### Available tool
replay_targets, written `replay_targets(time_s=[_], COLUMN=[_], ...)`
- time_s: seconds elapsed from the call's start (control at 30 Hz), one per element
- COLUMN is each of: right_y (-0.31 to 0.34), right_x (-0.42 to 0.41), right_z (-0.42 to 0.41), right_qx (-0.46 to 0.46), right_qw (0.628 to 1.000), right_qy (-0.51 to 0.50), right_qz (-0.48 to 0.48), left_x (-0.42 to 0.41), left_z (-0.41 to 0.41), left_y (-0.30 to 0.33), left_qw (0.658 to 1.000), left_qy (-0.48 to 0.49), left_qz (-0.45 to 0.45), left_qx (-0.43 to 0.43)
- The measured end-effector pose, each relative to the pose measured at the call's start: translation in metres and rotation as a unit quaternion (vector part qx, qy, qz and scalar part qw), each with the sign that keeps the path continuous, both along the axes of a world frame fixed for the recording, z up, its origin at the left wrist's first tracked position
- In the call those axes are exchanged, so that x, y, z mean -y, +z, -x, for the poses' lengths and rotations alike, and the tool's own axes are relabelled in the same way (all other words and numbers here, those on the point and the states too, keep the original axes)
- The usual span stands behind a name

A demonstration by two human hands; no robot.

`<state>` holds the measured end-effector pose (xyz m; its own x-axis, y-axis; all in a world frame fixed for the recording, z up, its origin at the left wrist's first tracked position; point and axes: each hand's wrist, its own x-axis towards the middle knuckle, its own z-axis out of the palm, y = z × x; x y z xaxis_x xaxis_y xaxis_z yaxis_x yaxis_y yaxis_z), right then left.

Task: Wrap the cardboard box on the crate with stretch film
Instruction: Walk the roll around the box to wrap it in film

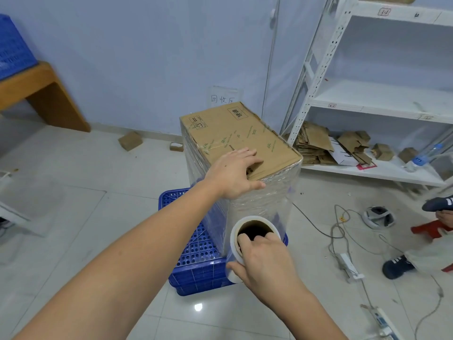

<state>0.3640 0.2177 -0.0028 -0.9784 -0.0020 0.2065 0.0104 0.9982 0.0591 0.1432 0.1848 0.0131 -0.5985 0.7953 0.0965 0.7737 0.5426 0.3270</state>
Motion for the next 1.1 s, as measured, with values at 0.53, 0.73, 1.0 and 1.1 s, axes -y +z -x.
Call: replay_targets(time_s=[0.53, 0.73, 1.0, 1.1], right_y=[0.002, -0.004, -0.002, 0.003], right_x=[0.066, 0.085, 0.109, 0.119], right_z=[0.039, 0.042, 0.044, 0.056], right_qx=[0.059, 0.047, 0.046, 0.058], right_qw=[0.908, 0.914, 0.981, 0.983], right_qy=[-0.415, -0.402, -0.185, -0.170], right_qz=[0.029, 0.033, -0.015, 0.031], left_x=[0.054, 0.061, 0.066, 0.069], left_z=[0.084, 0.078, 0.078, 0.081], left_y=[0.004, -0.013, -0.018, -0.018], left_qw=[0.926, 0.918, 0.911, 0.912], left_qy=[-0.344, -0.316, -0.326, -0.329], left_qz=[0.118, 0.100, 0.080, 0.079], left_qx=[-0.105, -0.219, -0.237, -0.231])
